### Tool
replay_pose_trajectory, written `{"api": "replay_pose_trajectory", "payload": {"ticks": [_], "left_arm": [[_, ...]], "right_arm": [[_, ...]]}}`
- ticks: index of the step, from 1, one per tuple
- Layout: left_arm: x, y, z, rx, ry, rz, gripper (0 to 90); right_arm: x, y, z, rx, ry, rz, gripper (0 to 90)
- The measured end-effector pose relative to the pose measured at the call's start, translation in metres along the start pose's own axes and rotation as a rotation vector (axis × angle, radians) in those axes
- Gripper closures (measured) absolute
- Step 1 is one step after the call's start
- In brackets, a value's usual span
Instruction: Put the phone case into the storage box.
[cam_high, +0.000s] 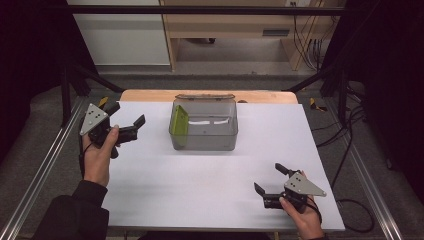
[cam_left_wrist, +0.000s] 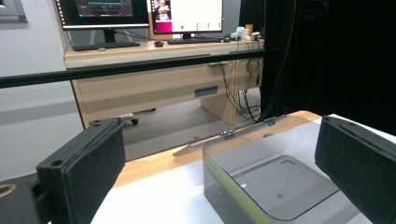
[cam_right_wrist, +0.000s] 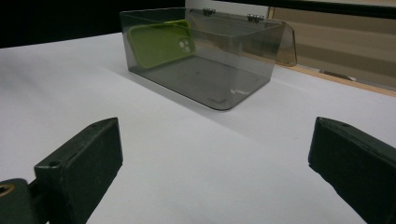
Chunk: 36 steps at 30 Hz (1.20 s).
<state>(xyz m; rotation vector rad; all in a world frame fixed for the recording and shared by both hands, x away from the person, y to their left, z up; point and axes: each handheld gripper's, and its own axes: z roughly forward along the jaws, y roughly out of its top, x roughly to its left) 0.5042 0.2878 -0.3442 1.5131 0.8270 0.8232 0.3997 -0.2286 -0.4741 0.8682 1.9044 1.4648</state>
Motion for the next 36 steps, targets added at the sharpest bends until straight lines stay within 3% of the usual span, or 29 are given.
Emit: {"api": "replay_pose_trajectory", "payload": {"ticks": [18, 26, 30, 36], "left_arm": [[0.010, 0.002, -0.028, -0.040, -0.004, -0.028, 1.4], [0.015, 0.005, -0.042, -0.055, -0.004, -0.017, 1.4], [0.016, 0.005, -0.048, -0.046, -0.005, 0.010, 1.4], [0.016, 0.002, -0.055, -0.041, -0.022, -0.001, 1.0]], "right_arm": [[0.001, 0.000, 0.001, 0.002, -0.002, -0.003, 3.0], [0.001, 0.000, 0.001, 0.005, 0.001, -0.006, 2.9], [0.002, 0.000, 0.001, 0.005, 0.003, -0.006, 2.9], [0.002, 0.000, 0.002, 0.007, 0.002, -0.006, 2.9]]}}
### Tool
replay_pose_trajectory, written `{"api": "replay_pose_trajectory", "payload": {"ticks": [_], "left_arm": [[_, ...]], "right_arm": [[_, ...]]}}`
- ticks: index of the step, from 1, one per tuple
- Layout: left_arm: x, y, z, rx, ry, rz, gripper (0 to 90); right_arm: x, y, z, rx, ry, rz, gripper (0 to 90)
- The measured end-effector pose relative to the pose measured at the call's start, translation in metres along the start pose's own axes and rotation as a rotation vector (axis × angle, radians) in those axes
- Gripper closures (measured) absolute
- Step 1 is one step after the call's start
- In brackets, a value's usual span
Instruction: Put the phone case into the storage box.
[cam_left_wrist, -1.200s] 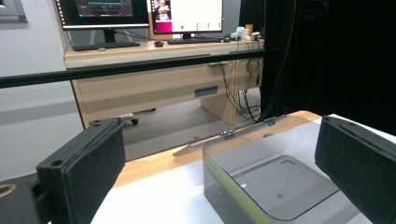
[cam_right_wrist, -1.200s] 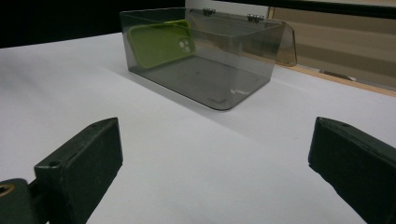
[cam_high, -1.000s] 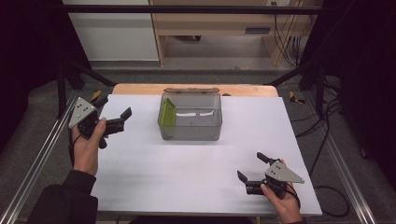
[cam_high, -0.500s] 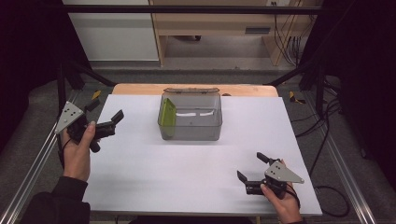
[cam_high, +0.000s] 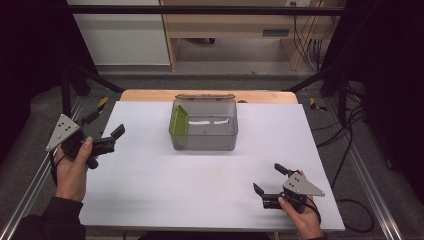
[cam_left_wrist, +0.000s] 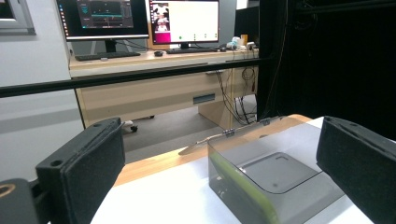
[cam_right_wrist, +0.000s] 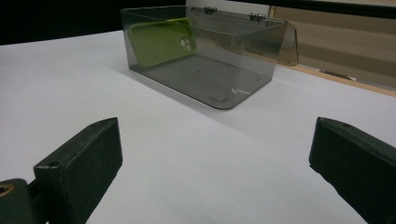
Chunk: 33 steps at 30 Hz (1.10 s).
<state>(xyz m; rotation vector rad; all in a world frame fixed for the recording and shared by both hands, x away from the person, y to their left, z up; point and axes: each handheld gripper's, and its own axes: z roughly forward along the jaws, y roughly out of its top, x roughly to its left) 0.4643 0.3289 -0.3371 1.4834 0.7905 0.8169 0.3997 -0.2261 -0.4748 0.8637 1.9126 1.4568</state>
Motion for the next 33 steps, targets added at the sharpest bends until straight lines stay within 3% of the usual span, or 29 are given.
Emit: {"api": "replay_pose_trajectory", "payload": {"ticks": [6, 13, 33], "left_arm": [[0.001, -0.002, -0.005, -0.001, 0.003, 0.002, 1.0], [0.000, -0.002, -0.014, -0.001, 0.005, 0.036, 1.0], [-0.005, -0.015, -0.035, -0.018, -0.006, 0.014, 0.7]], "right_arm": [[0.000, 0.000, 0.000, 0.002, 0.001, 0.001, 2.9], [0.001, 0.000, 0.001, 0.004, 0.002, -0.003, 2.8], [0.001, 0.001, 0.000, -0.004, -0.001, -0.004, 2.8]]}}
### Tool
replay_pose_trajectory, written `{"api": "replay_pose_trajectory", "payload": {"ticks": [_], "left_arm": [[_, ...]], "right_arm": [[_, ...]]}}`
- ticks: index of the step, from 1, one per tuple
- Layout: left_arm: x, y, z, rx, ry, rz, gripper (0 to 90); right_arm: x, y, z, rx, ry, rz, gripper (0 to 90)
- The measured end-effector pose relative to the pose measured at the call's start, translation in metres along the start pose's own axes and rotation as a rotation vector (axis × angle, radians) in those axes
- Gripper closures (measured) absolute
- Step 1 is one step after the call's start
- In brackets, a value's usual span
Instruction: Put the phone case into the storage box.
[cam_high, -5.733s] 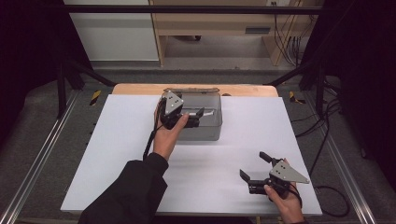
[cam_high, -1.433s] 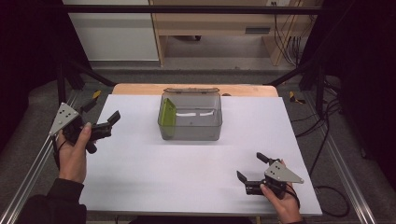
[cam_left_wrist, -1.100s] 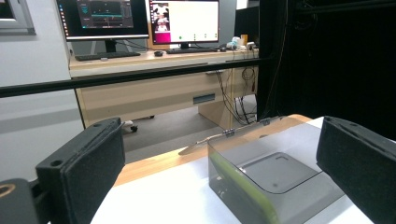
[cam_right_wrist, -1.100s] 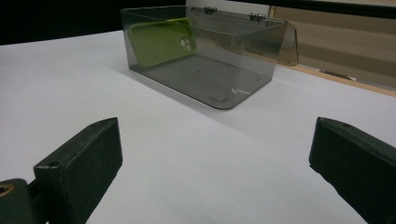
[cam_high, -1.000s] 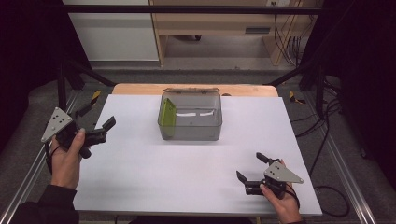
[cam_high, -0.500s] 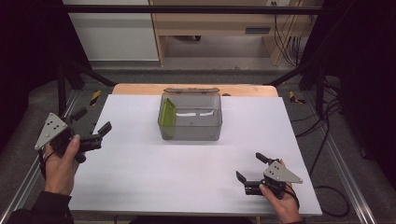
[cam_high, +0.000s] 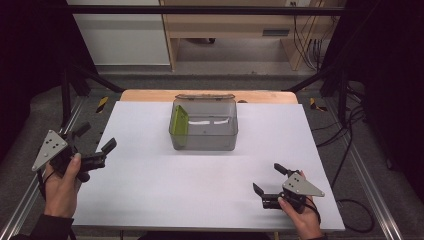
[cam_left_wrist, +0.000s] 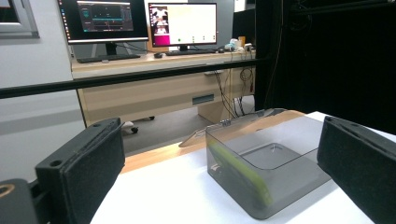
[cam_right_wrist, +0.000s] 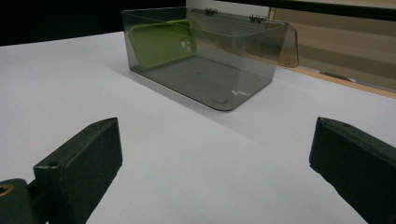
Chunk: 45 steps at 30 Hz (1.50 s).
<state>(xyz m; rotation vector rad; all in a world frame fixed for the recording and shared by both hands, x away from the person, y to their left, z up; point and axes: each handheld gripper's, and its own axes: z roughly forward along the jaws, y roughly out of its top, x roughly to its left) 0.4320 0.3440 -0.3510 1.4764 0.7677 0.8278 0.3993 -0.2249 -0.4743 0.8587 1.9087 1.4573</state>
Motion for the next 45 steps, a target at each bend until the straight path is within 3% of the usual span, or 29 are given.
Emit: {"api": "replay_pose_trajectory", "payload": {"ticks": [11, 21, 25, 29, 45], "left_arm": [[-0.015, -0.013, 0.003, 0.018, -0.029, 0.028, 0.7], [-0.026, -0.032, 0.006, 0.036, -0.042, 0.005, 0.8], [-0.025, -0.038, 0.005, 0.036, -0.039, -0.005, 0.8], [-0.025, -0.045, 0.002, 0.023, -0.010, -0.026, 1.2], [-0.025, -0.076, -0.006, 0.053, -0.002, -0.046, 1.3]], "right_arm": [[0.000, 0.000, 0.000, -0.003, 0.000, -0.006, 2.7], [-0.001, -0.002, 0.000, -0.005, -0.004, 0.004, 2.6], [-0.001, -0.002, -0.001, -0.010, -0.003, 0.001, 2.6], [-0.001, -0.001, -0.001, -0.012, -0.003, -0.001, 2.6], [0.000, -0.002, 0.000, -0.011, -0.010, -0.020, 2.8]]}}
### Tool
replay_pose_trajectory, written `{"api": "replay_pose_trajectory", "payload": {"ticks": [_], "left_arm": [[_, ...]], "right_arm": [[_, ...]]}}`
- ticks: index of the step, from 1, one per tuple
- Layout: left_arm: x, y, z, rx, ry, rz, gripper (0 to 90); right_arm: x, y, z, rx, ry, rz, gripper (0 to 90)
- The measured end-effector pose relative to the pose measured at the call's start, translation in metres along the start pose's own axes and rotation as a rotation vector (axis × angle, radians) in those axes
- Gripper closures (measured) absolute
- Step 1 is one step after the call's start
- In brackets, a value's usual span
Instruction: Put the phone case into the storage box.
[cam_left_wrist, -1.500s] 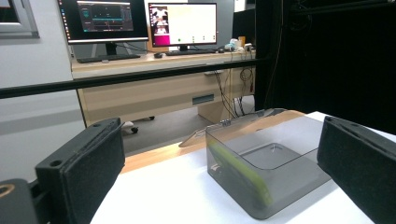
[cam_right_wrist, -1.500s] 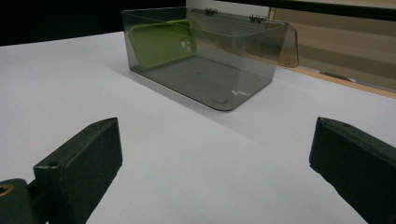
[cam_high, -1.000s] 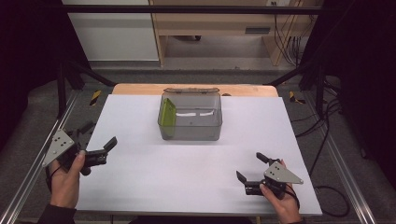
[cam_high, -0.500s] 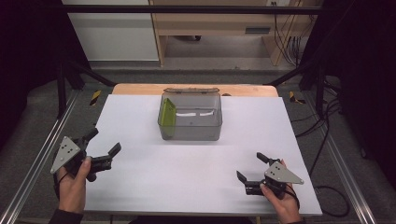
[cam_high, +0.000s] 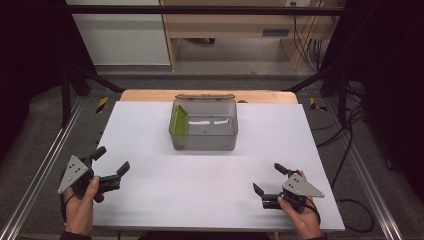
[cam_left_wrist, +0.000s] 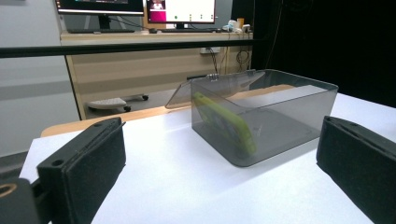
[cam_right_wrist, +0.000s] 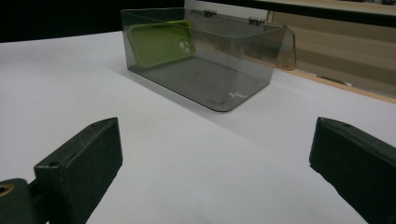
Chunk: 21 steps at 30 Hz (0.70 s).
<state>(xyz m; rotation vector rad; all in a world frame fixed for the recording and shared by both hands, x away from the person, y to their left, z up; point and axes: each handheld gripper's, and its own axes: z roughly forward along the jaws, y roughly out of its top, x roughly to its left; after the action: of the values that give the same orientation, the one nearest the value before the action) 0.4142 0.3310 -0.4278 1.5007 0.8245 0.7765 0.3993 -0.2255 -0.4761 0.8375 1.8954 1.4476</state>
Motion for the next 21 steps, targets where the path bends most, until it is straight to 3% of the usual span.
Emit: {"api": "replay_pose_trajectory", "payload": {"ticks": [6, 21], "left_arm": [[0.001, -0.004, 0.000, 0.014, 0.017, 0.016, 1.0], [-0.003, -0.011, -0.005, 0.019, -0.022, 0.026, 0.7]], "right_arm": [[0.000, 0.001, -0.001, -0.011, 0.004, -0.001, 2.8], [0.000, 0.002, -0.002, -0.022, 0.005, -0.001, 2.7]]}}
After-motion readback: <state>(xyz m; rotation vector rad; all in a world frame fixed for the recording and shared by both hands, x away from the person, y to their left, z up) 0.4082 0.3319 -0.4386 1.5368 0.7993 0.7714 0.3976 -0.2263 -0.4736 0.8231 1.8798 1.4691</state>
